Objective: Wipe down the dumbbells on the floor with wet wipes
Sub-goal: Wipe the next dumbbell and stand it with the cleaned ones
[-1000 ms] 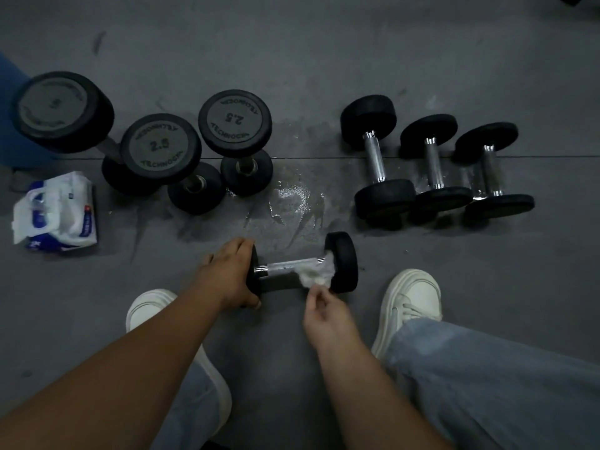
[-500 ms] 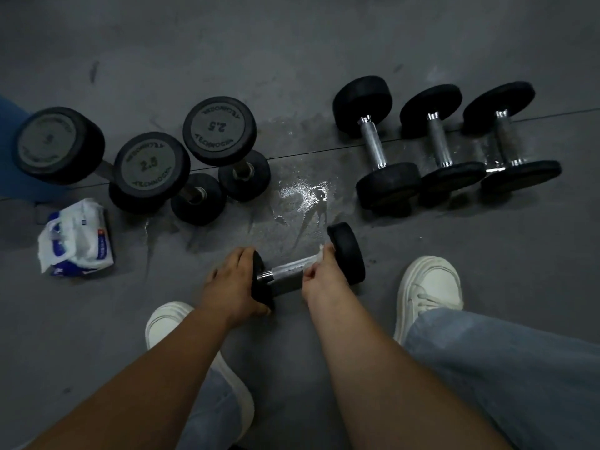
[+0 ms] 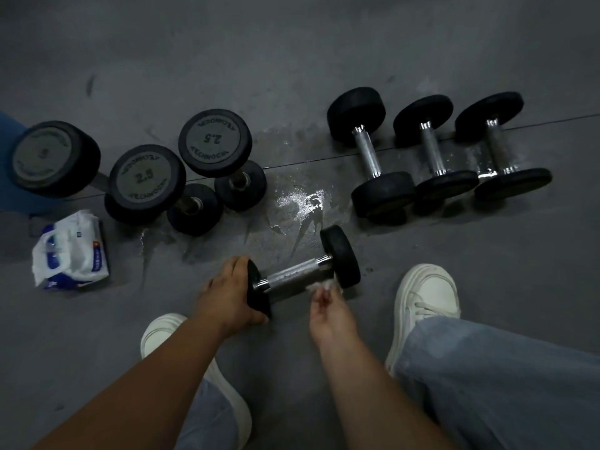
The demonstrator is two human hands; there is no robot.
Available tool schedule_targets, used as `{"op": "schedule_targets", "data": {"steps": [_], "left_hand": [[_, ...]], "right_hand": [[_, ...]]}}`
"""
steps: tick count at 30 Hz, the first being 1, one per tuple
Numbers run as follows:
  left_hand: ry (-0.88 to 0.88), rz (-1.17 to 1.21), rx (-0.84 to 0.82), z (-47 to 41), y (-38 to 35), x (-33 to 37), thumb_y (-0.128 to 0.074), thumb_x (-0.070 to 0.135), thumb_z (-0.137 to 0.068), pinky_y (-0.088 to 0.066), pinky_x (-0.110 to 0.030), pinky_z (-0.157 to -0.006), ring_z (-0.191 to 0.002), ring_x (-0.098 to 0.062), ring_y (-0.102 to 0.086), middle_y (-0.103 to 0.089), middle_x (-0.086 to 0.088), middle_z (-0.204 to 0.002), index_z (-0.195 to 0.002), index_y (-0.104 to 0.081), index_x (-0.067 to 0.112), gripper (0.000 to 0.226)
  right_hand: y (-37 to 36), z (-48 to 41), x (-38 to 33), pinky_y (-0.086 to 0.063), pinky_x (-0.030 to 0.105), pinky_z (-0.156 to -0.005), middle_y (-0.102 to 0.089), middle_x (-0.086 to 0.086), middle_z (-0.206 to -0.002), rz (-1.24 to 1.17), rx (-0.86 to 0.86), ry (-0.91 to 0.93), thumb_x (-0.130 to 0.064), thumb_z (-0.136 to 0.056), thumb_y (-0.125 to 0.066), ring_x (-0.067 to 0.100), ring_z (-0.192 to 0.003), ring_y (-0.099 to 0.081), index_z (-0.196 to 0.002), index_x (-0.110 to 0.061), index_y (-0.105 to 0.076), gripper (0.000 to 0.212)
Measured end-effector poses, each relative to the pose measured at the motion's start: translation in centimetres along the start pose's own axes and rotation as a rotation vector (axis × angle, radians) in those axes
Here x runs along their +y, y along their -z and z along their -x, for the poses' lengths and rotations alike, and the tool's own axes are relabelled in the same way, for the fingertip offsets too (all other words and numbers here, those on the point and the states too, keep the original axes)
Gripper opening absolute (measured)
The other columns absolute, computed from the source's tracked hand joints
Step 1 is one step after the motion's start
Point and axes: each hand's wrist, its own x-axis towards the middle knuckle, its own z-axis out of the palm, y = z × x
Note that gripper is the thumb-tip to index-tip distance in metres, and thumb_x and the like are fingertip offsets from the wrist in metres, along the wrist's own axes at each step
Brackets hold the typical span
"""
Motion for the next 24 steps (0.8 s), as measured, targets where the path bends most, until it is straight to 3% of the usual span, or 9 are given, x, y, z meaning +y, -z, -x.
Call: {"op": "schedule_targets", "data": {"steps": [3, 6, 8, 10, 12, 15, 17, 20, 24], "left_hand": [[-0.007, 0.011, 0.013, 0.1, -0.4, -0.1, -0.09, 0.044, -0.052, -0.041, -0.04, -0.104, -0.131, -0.026, -0.043, -0.025, 0.004, -0.151, -0.15, -0.019, 0.023, 0.123], [-0.011, 0.009, 0.017, 0.1, -0.4, -0.2, -0.09, 0.042, -0.052, -0.04, -0.039, -0.103, -0.131, -0.027, -0.042, -0.025, 0.003, -0.152, -0.151, -0.019, 0.022, 0.123], [-0.003, 0.013, 0.008, 0.0, -0.4, -0.3, -0.09, 0.041, -0.052, -0.039, -0.038, -0.105, -0.134, -0.027, -0.04, -0.023, 0.001, -0.154, -0.152, -0.018, 0.021, 0.125], [-0.004, 0.018, 0.006, -0.1, -0.4, -0.3, -0.091, 0.041, -0.052, -0.037, -0.038, -0.107, -0.136, -0.026, -0.039, -0.022, 0.001, -0.155, -0.152, -0.017, 0.021, 0.126], [-0.007, 0.012, 0.007, -0.2, -0.4, -0.3, -0.091, 0.042, -0.052, -0.036, -0.038, -0.109, -0.136, -0.026, -0.038, -0.021, 0.001, -0.155, -0.152, -0.016, 0.02, 0.127], [-0.002, 0.011, 0.004, -0.2, -0.5, -0.3, -0.091, 0.043, -0.052, -0.035, -0.038, -0.11, -0.137, -0.026, -0.037, -0.02, 0.002, -0.156, -0.152, -0.015, 0.021, 0.127], [-0.005, 0.015, 0.011, -0.2, -0.4, -0.4, -0.091, 0.044, -0.051, -0.036, -0.039, -0.11, -0.137, -0.026, -0.038, -0.021, 0.002, -0.156, -0.152, -0.015, 0.022, 0.128], [-0.013, 0.034, 0.012, -0.1, -0.5, -0.5, -0.091, 0.043, -0.049, -0.037, -0.041, -0.109, -0.135, -0.025, -0.039, -0.023, 0.002, -0.154, -0.152, -0.018, 0.021, 0.128], [-0.02, 0.031, 0.017, -0.3, -0.6, -0.6, -0.091, 0.043, -0.048, -0.038, -0.038, -0.107, -0.133, -0.025, -0.041, -0.026, 0.002, -0.152, -0.151, -0.02, 0.02, 0.127]], "right_hand": [[-0.1, -1.0, -0.2, -0.048, 0.014, -0.045, -0.062, 0.008, -0.074, 0.014, 0.054, -0.092, -0.01, -0.1, -0.047, 0.008, -0.051, -0.062, -0.085, -0.008, -0.056, 0.018], [-2.3, -1.3, -0.2, -0.043, 0.023, -0.081, -0.057, 0.0, -0.095, 0.078, 0.019, -0.131, -0.012, -0.102, -0.037, 0.011, -0.096, -0.057, -0.094, -0.013, -0.055, 0.02], [-2.5, -0.4, -0.1, -0.036, 0.026, -0.089, -0.053, -0.003, -0.101, 0.074, -0.041, -0.144, -0.016, -0.102, -0.032, 0.011, -0.105, -0.049, -0.095, -0.014, -0.055, 0.023], [-1.9, 0.8, 0.1, -0.036, 0.024, -0.088, -0.053, -0.006, -0.106, 0.07, -0.083, -0.136, -0.021, -0.102, -0.036, 0.01, -0.108, -0.047, -0.106, -0.014, -0.057, 0.022], [-1.5, 0.6, 0.3, -0.037, 0.02, -0.078, -0.056, -0.007, -0.105, 0.099, -0.055, -0.108, -0.022, -0.1, -0.046, 0.009, -0.107, -0.049, -0.102, -0.017, -0.059, 0.015], [-1.8, -1.1, 0.4, -0.035, 0.013, -0.058, -0.055, -0.003, -0.082, 0.118, 0.013, -0.047, -0.02, -0.092, -0.062, 0.004, -0.073, -0.049, -0.085, -0.014, -0.06, 0.009], [-1.8, -1.8, 0.7, -0.036, 0.012, -0.052, -0.055, -0.003, -0.077, 0.19, 0.04, 0.016, -0.026, -0.088, -0.068, 0.002, -0.063, -0.046, -0.093, -0.012, -0.062, 0.016], [-2.3, -1.6, 1.4, -0.039, 0.019, -0.058, -0.062, -0.001, -0.089, 0.341, 0.071, 0.07, -0.04, -0.087, -0.067, 0.006, -0.074, -0.053, -0.109, -0.016, -0.062, 0.033], [-5.1, -1.0, 1.8, -0.043, 0.026, -0.065, -0.061, 0.003, -0.11, 0.339, 0.131, 0.043, -0.044, -0.085, -0.069, 0.016, -0.089, -0.057, -0.11, -0.015, -0.056, 0.04]]}}
